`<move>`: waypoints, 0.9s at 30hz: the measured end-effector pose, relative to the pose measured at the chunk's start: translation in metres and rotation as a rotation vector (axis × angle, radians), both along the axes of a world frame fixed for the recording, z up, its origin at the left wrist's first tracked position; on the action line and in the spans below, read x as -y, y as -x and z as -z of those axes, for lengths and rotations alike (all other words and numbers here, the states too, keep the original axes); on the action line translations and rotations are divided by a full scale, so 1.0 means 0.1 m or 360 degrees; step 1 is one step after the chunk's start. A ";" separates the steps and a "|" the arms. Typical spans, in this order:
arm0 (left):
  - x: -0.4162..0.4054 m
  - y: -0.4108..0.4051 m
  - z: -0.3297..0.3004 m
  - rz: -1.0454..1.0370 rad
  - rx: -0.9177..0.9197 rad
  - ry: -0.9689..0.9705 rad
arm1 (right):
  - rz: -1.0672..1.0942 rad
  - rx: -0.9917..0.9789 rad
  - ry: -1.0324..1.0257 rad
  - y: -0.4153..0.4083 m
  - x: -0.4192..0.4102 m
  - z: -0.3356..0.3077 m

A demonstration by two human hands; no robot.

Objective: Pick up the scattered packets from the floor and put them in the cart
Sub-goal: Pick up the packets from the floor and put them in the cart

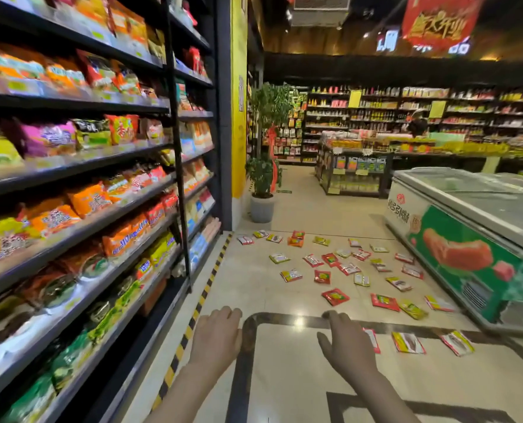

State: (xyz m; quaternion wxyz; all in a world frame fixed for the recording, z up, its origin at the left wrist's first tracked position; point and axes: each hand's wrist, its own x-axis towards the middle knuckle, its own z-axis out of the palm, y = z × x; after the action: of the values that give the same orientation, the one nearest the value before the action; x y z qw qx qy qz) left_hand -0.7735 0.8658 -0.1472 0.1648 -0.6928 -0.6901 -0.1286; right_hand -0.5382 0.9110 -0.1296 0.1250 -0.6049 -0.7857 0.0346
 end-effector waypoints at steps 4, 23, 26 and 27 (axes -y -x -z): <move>-1.12 0.26 0.01 0.0026 -0.0051 -0.0035 | -0.0012 -0.0014 0.0037 0.26 -1.12 0.03; -5.96 1.84 0.32 0.0003 -0.0028 -0.0158 | -0.0120 -0.0090 0.0080 1.81 -6.02 0.16; -6.78 2.09 0.28 0.0028 -0.0006 -0.0140 | -0.0070 -0.0073 0.0129 2.11 -6.81 0.20; -7.05 2.16 0.27 0.0036 0.0003 -0.0129 | -0.0047 -0.0071 0.0137 2.18 -7.07 0.20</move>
State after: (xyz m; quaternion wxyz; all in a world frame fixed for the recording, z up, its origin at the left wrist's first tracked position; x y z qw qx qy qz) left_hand -0.9899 1.5703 -0.1740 0.1907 -0.6932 -0.6766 -0.1589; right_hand -0.7566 1.6176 -0.1497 0.1157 -0.5970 -0.7895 0.0835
